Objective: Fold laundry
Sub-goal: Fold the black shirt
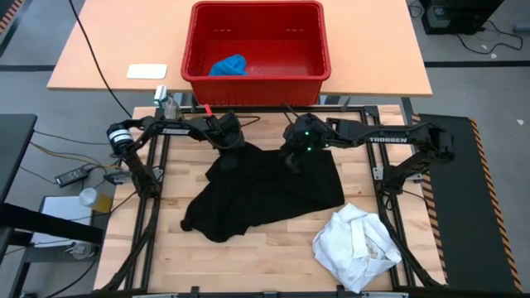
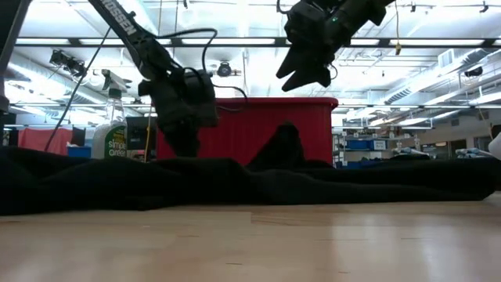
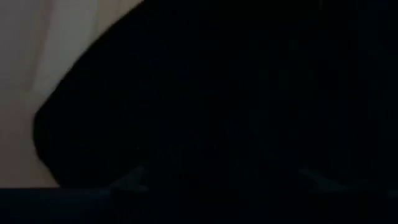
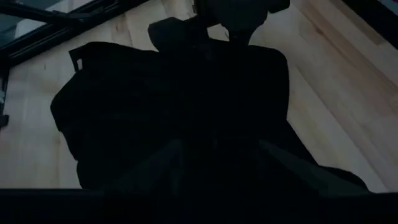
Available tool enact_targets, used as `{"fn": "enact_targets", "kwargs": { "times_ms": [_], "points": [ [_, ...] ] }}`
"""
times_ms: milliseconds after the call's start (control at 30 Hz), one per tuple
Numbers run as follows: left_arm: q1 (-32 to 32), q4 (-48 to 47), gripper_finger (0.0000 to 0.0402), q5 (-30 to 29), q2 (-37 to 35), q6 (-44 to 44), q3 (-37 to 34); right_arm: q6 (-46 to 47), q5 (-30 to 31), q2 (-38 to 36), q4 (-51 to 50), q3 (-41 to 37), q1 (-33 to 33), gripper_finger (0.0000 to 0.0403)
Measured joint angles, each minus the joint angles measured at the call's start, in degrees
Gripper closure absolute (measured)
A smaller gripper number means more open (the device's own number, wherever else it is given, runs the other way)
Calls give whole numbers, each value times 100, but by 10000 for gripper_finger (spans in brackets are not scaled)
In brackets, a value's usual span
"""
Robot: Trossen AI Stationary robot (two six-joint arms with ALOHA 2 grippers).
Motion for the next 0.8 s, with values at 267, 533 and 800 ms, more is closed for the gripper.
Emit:
{"fn": "enact_targets", "kwargs": {
  "times_ms": [267, 533, 800],
  "points": [
    [-37, -140, 221, 551, 291, 256, -2, 145, 118, 0, 14, 0, 4, 195],
    [-390, -73, 311, 456, 151, 443, 17, -49, 330, 0, -9, 0, 4, 195],
    [-679, -579, 398, 207, -287, 107, 15, -560, 246, 0, -550, 0, -85, 195]
  ]
}}
